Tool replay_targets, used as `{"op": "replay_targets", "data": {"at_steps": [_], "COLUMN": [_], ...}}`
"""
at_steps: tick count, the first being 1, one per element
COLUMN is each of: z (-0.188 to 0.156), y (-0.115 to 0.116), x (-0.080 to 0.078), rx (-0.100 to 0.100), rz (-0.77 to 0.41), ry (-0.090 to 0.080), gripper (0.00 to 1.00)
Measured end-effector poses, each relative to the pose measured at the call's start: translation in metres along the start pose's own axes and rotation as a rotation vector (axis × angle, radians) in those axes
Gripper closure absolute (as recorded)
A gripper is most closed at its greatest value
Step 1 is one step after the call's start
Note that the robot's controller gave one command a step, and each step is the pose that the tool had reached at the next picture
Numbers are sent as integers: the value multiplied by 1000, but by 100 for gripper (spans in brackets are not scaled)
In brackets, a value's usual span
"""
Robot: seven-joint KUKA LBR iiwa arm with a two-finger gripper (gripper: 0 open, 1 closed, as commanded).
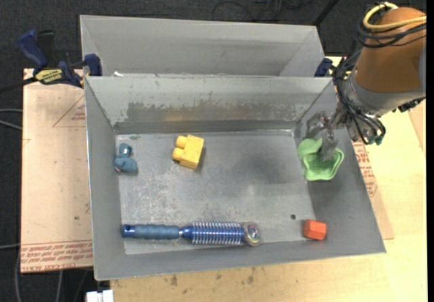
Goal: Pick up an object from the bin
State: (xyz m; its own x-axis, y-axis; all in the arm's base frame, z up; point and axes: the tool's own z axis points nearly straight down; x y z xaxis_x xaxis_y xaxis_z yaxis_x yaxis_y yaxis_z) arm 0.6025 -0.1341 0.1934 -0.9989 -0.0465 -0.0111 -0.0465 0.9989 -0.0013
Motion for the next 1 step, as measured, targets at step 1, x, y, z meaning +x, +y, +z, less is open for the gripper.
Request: {"op": "replay_targets", "data": {"at_steps": [1], "z": [-120], "y": [12], "x": [8], "rx": [1], "rz": [-9], "ry": [-2], "gripper": [100]}}
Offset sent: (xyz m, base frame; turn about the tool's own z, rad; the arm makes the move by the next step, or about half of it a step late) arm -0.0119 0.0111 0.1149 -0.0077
